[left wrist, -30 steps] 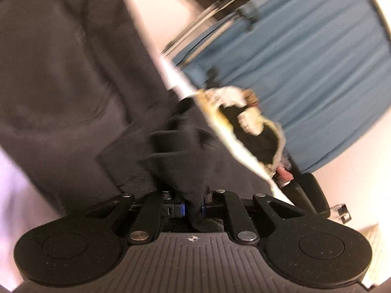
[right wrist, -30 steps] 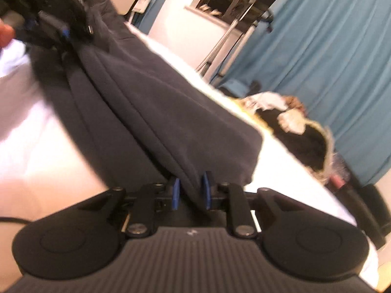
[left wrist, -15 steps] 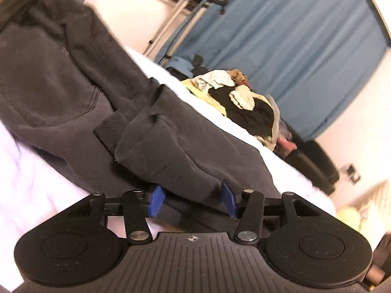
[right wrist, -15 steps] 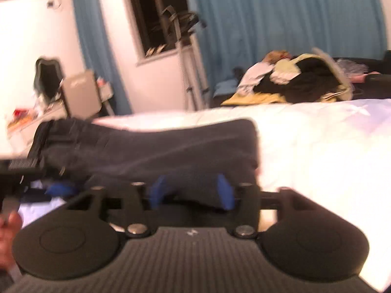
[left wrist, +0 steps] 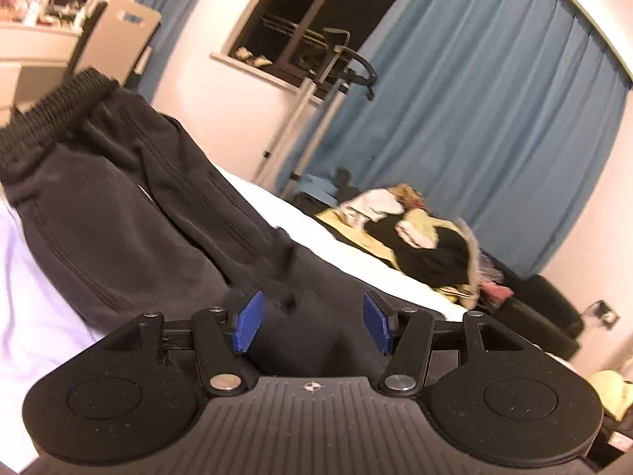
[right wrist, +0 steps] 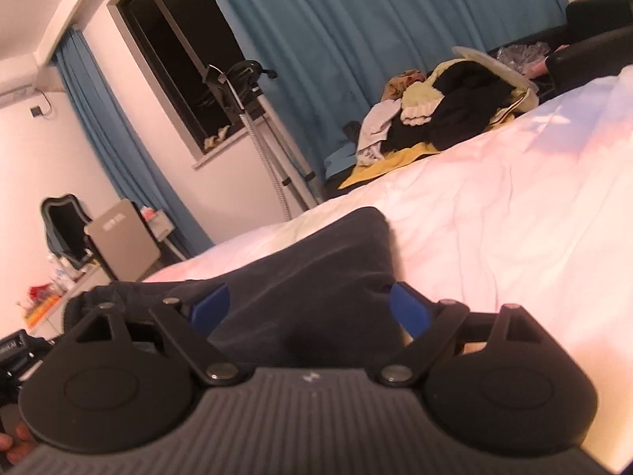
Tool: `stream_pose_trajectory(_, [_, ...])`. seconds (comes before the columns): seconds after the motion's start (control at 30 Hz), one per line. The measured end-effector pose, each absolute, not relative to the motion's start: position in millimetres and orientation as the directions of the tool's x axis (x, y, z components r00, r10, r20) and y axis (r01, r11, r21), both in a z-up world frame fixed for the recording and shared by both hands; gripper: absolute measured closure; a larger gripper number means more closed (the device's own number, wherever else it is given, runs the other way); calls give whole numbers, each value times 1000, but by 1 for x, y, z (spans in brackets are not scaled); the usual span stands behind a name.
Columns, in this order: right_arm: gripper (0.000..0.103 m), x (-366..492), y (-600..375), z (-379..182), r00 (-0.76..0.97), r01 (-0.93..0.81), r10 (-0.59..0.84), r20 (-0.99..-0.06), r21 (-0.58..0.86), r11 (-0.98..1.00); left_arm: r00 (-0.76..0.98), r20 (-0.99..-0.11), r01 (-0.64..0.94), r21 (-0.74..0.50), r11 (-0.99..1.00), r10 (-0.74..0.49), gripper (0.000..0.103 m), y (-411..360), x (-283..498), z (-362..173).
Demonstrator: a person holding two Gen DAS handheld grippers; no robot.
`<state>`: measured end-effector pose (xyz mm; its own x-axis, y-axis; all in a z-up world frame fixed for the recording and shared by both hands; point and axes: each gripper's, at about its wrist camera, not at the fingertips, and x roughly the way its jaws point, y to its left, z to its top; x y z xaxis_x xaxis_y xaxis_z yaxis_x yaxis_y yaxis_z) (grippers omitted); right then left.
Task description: Fold clothes
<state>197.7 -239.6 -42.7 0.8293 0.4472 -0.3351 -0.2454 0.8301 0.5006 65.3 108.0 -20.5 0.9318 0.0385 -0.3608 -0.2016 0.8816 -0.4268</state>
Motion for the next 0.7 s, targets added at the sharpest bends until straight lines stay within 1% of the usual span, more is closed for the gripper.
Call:
stream_pose_trajectory(0.1, [13,205,-238,-51,839,-187,394,-375,482,856,938,-339,-216,-391,895,78,43,109,65,-15])
stream_pose_trajectory(0.17, [13,212,-240,-60,838,-163,384,-388,494,854,943,-318,-204,-322,924,97,43,103,68,-13])
stream_pose_trajectory(0.2, [12,218,-243,-67,825,-153,404,-396,531,834,943,-319,-196,-285,938,100,43,99,72,-13])
stream_pose_trajectory(0.23, [10,223,-247,-74,810,-143,427,-403,569,810,939,-331,-186,-253,949,95,43,95,77,-14])
stream_pose_trajectory(0.33, [9,235,-251,-94,766,-140,507,-396,666,733,908,-406,-192,-187,963,102,43,91,96,-25])
stream_pose_trajectory(0.4, [8,241,-248,-101,725,-169,585,-363,730,662,860,-485,-236,-105,966,158,43,89,113,-37])
stream_pose_trajectory(0.47, [7,240,-246,-98,710,-231,646,-282,773,591,815,-552,-268,-91,959,175,43,93,125,-50])
stream_pose_trajectory(0.5, [7,239,-247,-96,706,-259,672,-225,800,541,804,-569,-277,-100,956,174,42,96,128,-54])
stream_pose_trajectory(0.57, [7,239,-253,-96,681,-324,730,-56,871,370,793,-583,-289,-103,952,178,41,97,131,-57])
stream_pose_trajectory(0.6, [7,240,-255,-98,666,-343,746,2,889,304,793,-582,-289,-96,953,182,41,96,131,-56])
stream_pose_trajectory(0.63, [7,243,-255,-99,661,-348,750,20,894,282,793,-580,-287,-91,953,184,41,95,130,-56])
stream_pose_trajectory(0.7, [7,248,-251,-103,671,-306,738,-71,880,363,794,-578,-285,-82,955,188,41,93,130,-55])
